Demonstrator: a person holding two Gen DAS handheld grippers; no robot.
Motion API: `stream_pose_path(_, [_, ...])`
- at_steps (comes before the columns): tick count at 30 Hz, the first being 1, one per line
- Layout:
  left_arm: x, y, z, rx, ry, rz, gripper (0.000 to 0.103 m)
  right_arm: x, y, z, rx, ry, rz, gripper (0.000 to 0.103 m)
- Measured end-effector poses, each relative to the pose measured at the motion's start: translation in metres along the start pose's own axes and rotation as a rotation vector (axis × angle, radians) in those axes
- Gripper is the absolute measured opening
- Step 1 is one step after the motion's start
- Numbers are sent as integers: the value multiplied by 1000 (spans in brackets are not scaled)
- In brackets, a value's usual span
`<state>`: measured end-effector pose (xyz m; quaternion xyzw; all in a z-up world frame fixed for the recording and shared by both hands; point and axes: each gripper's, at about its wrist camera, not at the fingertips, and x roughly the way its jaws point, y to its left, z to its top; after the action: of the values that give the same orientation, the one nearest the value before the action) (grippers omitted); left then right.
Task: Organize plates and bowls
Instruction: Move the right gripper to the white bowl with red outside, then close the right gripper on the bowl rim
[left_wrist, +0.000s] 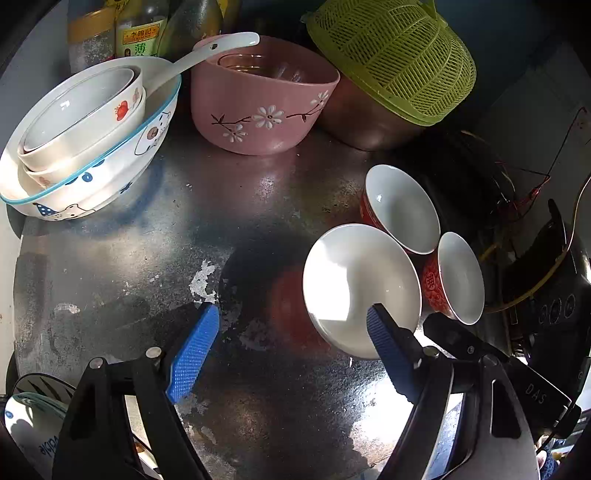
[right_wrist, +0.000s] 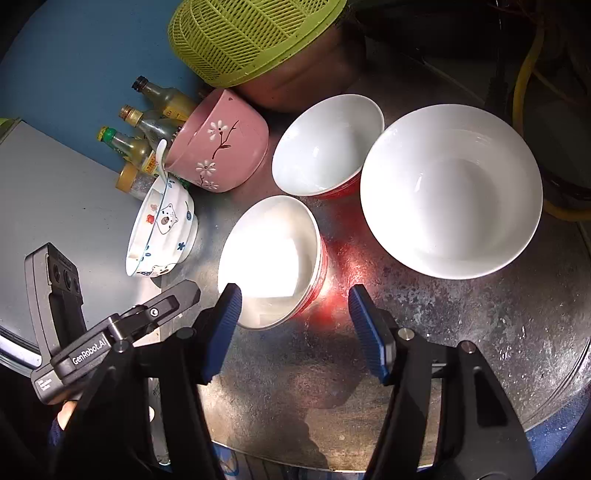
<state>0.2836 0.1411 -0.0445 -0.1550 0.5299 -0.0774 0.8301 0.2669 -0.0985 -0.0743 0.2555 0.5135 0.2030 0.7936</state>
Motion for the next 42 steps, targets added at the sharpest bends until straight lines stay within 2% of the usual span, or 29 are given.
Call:
stream_pose_path(2, [12, 1, 6, 14, 17, -18, 78, 9, -1, 4, 24, -4, -5, 54])
stream_pose_path(4, [23, 2, 11, 25, 43, -32, 58, 15, -3, 6, 48, -11, -16, 49])
stream_pose_path(7, [38, 1, 18, 35, 71, -62, 52, 23, -6, 7, 76, -14, -34, 41])
stream_pose_path(9, [46, -1, 20, 38, 84, -77, 45, 27, -7, 7, 83, -12, -41, 31])
stream_pose_path(11, [54, -3, 23, 39, 106, -100, 33, 31, -7, 7, 79, -9, -55, 27])
stream_pose_path(12, [58, -4, 24, 42, 116, -112, 21, 31, -7, 7, 77, -11, -62, 24])
stream_pose_path(13, [60, -6, 24, 50, 124, -115, 12, 31, -8, 6, 76, -13, -68, 22])
stream_pose_path(15, [59, -9, 22, 70, 114, -106, 11, 31, -9, 6, 79, -16, -74, 17])
stream_pose_path(25, [31, -8, 7, 89, 78, -86, 9, 23, 0, -1, 48, -14, -67, 16])
stream_pose_path(34, [-19, 1, -19, 38, 16, -61, 9, -3, 31, -14, -48, -7, -23, 16])
stream_pose_path(42, [-67, 18, -45, -34, -56, -10, 9, -18, 65, -31, -147, 42, 34, 16])
